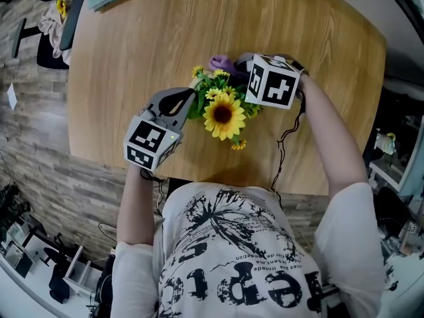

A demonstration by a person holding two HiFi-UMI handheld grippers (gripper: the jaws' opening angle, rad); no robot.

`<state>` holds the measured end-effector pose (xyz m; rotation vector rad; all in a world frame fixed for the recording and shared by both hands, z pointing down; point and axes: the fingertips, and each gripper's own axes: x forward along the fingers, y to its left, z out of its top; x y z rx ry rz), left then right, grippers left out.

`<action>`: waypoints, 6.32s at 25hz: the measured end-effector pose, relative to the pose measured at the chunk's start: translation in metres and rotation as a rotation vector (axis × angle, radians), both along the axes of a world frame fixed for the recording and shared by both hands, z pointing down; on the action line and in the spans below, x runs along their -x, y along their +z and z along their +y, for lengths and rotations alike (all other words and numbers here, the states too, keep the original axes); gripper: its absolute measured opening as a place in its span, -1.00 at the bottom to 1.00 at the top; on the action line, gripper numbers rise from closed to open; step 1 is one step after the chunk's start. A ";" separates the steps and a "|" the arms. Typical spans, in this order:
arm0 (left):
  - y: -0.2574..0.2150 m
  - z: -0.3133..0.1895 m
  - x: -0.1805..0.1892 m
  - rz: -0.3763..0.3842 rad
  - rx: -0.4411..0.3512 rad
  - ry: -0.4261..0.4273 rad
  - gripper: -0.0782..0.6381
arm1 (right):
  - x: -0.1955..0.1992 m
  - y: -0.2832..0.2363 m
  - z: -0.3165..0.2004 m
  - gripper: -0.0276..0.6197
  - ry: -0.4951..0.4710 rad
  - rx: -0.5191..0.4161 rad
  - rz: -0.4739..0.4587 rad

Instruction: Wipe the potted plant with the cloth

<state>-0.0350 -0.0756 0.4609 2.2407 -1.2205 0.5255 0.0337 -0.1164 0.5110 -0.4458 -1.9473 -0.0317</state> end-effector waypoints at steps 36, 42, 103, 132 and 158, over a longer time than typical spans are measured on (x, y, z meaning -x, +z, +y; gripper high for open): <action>0.003 0.002 -0.001 -0.059 -0.043 -0.152 -0.77 | -0.085 -0.002 0.021 -0.69 0.208 -0.033 0.011; 0.006 0.009 0.002 0.034 -0.020 -0.201 -0.77 | -0.075 -0.019 -0.025 -0.69 0.382 -0.200 -0.036; -0.035 0.049 0.158 0.075 -0.196 0.374 -0.77 | 0.125 -0.003 0.051 -0.68 1.606 -0.157 -0.128; -0.026 0.061 0.135 0.133 -0.181 0.404 -0.77 | 0.076 0.019 0.112 -0.65 1.842 0.032 -0.129; 0.010 0.040 0.006 0.165 -0.170 0.550 0.38 | -0.130 0.001 0.150 -0.66 1.872 -0.152 0.121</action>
